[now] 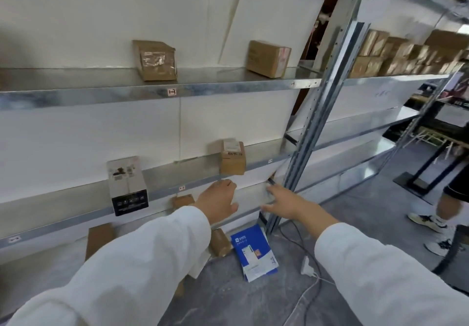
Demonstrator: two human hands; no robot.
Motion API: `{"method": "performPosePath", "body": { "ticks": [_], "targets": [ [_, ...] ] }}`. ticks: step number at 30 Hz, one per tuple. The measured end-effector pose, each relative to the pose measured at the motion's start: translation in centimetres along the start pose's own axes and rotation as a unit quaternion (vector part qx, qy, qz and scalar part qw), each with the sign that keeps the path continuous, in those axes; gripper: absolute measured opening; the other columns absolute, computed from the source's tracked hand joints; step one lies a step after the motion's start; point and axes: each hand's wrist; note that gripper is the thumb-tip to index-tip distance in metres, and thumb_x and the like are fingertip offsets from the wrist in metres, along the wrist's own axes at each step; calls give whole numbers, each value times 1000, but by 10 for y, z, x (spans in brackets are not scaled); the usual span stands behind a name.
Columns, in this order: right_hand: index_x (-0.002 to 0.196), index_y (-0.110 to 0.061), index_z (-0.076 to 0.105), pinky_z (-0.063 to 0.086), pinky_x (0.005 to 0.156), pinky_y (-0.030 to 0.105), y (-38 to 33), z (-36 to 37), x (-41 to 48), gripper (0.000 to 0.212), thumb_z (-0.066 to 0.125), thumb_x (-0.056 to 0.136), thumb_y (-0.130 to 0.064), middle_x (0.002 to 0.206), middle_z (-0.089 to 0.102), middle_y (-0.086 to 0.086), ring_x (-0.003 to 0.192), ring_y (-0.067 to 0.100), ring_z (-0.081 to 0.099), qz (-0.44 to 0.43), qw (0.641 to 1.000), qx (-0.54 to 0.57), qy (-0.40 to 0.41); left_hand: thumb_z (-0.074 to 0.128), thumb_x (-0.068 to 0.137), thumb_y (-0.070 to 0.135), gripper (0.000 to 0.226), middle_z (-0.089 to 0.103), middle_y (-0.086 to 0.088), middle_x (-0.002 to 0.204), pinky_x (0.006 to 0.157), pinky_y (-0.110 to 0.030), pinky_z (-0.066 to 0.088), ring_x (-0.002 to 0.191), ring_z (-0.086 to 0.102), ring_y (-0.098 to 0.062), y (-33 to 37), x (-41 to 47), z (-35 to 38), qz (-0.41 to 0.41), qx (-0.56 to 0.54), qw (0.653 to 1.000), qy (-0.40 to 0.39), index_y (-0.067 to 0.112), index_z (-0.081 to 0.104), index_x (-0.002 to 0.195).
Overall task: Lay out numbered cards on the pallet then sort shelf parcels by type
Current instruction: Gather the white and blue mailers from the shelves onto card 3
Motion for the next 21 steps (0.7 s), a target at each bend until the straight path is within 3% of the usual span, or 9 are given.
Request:
{"method": "performPosePath", "body": {
  "ticks": [8, 13, 16, 21],
  "targets": [
    [150, -19, 27, 30, 112, 33, 11, -25, 82, 71, 57, 91, -45, 153, 30, 5, 137, 22, 34, 9, 1000, 19, -4, 56, 92, 35, 44, 56, -1, 127, 93, -27, 46, 111, 56, -19, -38, 90, -1, 23, -6, 999, -27, 19, 45, 131],
    [148, -13, 31, 32, 111, 31, 40, -21, 101, 68, 57, 93, -43, 151, 34, 7, 134, 23, 38, 32, 998, 41, -24, 54, 95, 35, 42, 55, -3, 128, 92, -29, 47, 112, 56, -20, -24, 133, 24, 46, 16, 997, -68, 15, 46, 132],
    [150, -20, 28, 34, 107, 30, 65, -18, 110, 69, 56, 92, -46, 148, 37, 4, 131, 21, 42, 39, 998, 47, -34, 53, 96, 33, 44, 52, -4, 131, 95, -32, 48, 117, 53, -21, -9, 159, 39, 75, 20, 994, -76, 13, 45, 134],
    [139, -20, 46, 37, 105, 31, 113, -27, 140, 53, 58, 92, -43, 141, 46, 6, 126, 23, 46, 40, 998, 35, -46, 53, 95, 32, 47, 50, -4, 136, 102, -34, 44, 124, 48, -20, 2, 190, 57, 85, 1, 995, -57, 12, 43, 137]
  ]
}}
Point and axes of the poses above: each hand's wrist, its own x-axis towards the middle knuckle, its own z-axis out of the palm, y = z × x
